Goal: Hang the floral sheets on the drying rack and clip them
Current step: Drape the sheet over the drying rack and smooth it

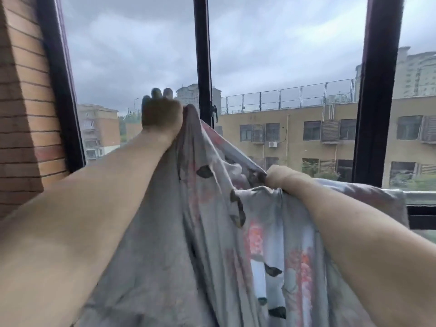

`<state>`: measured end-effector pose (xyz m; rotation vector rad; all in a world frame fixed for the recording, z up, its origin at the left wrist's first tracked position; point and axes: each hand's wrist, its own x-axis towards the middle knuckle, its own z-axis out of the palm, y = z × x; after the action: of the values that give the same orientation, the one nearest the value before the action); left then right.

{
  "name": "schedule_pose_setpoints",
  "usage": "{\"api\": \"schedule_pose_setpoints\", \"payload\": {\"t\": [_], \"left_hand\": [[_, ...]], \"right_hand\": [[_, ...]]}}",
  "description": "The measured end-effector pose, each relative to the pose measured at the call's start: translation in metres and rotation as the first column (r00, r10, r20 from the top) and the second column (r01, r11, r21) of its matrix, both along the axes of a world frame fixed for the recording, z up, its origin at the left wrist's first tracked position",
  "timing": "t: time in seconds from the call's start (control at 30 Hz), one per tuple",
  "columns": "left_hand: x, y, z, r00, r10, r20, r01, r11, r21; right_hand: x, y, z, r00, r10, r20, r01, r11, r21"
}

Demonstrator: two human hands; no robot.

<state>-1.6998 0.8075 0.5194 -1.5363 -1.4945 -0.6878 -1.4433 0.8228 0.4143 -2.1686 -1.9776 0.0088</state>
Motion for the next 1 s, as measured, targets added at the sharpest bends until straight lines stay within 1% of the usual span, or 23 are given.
{"api": "schedule_pose_setpoints", "payload": {"t": [0.03, 0.07, 0.1, 0.13, 0.17, 0.2, 0.23, 0.27, 0.3, 0.37, 0.4, 0.47, 0.53, 0.6, 0.67, 0.73, 0.8, 0.83, 0.87, 0.9, 0.93, 0.97, 1.0], "left_hand": [[0.005, 0.015, 0.0, 0.998, 0.042, -0.048, -0.044, 0.998, -0.04], [0.011, 0.03, -0.01, 0.993, 0.1, -0.055, -0.107, 0.984, -0.145], [0.016, 0.045, -0.029, 0.986, 0.164, -0.02, -0.161, 0.925, -0.343], [0.017, 0.058, -0.055, 0.974, 0.225, 0.016, -0.178, 0.812, -0.556], [0.018, 0.064, -0.078, 0.965, 0.257, 0.052, -0.128, 0.635, -0.761], [0.02, 0.063, -0.092, 0.959, 0.26, 0.111, -0.006, 0.41, -0.912], [0.023, 0.056, -0.095, 0.955, 0.239, 0.178, 0.12, 0.239, -0.964], [0.024, 0.043, -0.09, 0.941, 0.195, 0.276, 0.248, 0.159, -0.956], [0.025, 0.029, -0.085, 0.911, 0.12, 0.394, 0.372, 0.17, -0.912], [0.031, -0.004, -0.076, 0.853, -0.092, 0.513, 0.511, 0.34, -0.789], [0.032, -0.024, -0.078, 0.855, -0.187, 0.484, 0.514, 0.432, -0.741], [0.03, -0.059, -0.103, 0.912, -0.296, 0.283, 0.409, 0.628, -0.662], [0.025, -0.086, -0.143, 0.964, -0.248, 0.097, 0.261, 0.809, -0.527], [0.023, -0.091, -0.175, 0.974, -0.207, 0.096, 0.227, 0.915, -0.333], [0.019, -0.089, -0.193, 0.935, -0.304, 0.184, 0.331, 0.933, -0.141], [0.006, -0.094, -0.195, 0.897, -0.391, 0.207, 0.41, 0.91, -0.057], [-0.022, -0.097, -0.187, 0.914, -0.335, 0.227, 0.348, 0.937, -0.017], [-0.039, -0.094, -0.183, 0.909, -0.283, 0.307, 0.297, 0.955, 0.003], [-0.053, -0.093, -0.178, 0.861, -0.249, 0.443, 0.273, 0.962, 0.008], [-0.064, -0.089, -0.173, 0.76, -0.24, 0.604, 0.282, 0.959, 0.026], [-0.069, -0.085, -0.172, 0.621, -0.243, 0.745, 0.314, 0.948, 0.047], [-0.068, -0.082, -0.17, 0.516, -0.212, 0.83, 0.327, 0.944, 0.038], [-0.064, -0.081, -0.172, 0.484, -0.177, 0.857, 0.322, 0.946, 0.013]], "right_hand": [[0.001, 0.0, 0.0, 1.0, -0.012, -0.004, 0.011, 1.0, -0.023], [0.004, 0.002, -0.001, 1.0, -0.019, 0.004, 0.019, 0.998, -0.059], [0.008, 0.005, -0.001, 0.999, -0.034, 0.023, 0.036, 0.993, -0.111], [0.01, 0.003, -0.003, 0.997, -0.038, 0.06, 0.048, 0.986, -0.159], [0.012, -0.002, -0.001, 0.995, -0.039, 0.093, 0.057, 0.979, -0.198], [0.015, -0.004, -0.002, 0.992, -0.035, 0.122, 0.064, 0.968, -0.242], [0.018, -0.007, -0.001, 0.987, -0.033, 0.16, 0.076, 0.959, -0.273], [0.019, -0.009, 0.001, 0.984, -0.027, 0.176, 0.08, 0.951, -0.299], [0.02, -0.009, 0.002, 0.983, -0.019, 0.181, 0.076, 0.947, -0.311], [0.02, -0.01, 0.004, 0.982, 0.007, 0.191, 0.059, 0.94, -0.337], [0.018, -0.012, 0.005, 0.982, 0.016, 0.186, 0.051, 0.936, -0.349], [0.015, -0.012, 0.006, 0.983, 0.01, 0.185, 0.052, 0.945, -0.323], [0.009, -0.012, 0.006, 0.979, 0.017, 0.202, 0.047, 0.951, -0.306], [0.005, -0.013, 0.006, 0.974, 0.02, 0.224, 0.049, 0.952, -0.301], [0.002, -0.016, 0.005, 0.971, 0.027, 0.236, 0.05, 0.949, -0.312], [0.002, -0.021, 0.004, 0.966, 0.028, 0.256, 0.059, 0.943, -0.328], [0.002, -0.024, 0.001, 0.962, 0.06, 0.266, 0.027, 0.95, -0.312], [0.003, -0.027, 0.002, 0.962, 0.068, 0.264, 0.012, 0.957, -0.289], [0.002, -0.033, 0.004, 0.965, 0.068, 0.254, 0.005, 0.961, -0.278], [0.003, -0.034, 0.006, 0.962, 0.07, 0.265, 0.009, 0.958, -0.286], [0.003, -0.038, 0.007, 0.964, 0.073, 0.257, 0.011, 0.95, -0.311], [0.003, -0.038, 0.008, 0.957, 0.09, 0.276, 0.01, 0.94, -0.341], [0.0, -0.04, 0.009, 0.964, 0.078, 0.255, 0.019, 0.934, -0.357]]}}
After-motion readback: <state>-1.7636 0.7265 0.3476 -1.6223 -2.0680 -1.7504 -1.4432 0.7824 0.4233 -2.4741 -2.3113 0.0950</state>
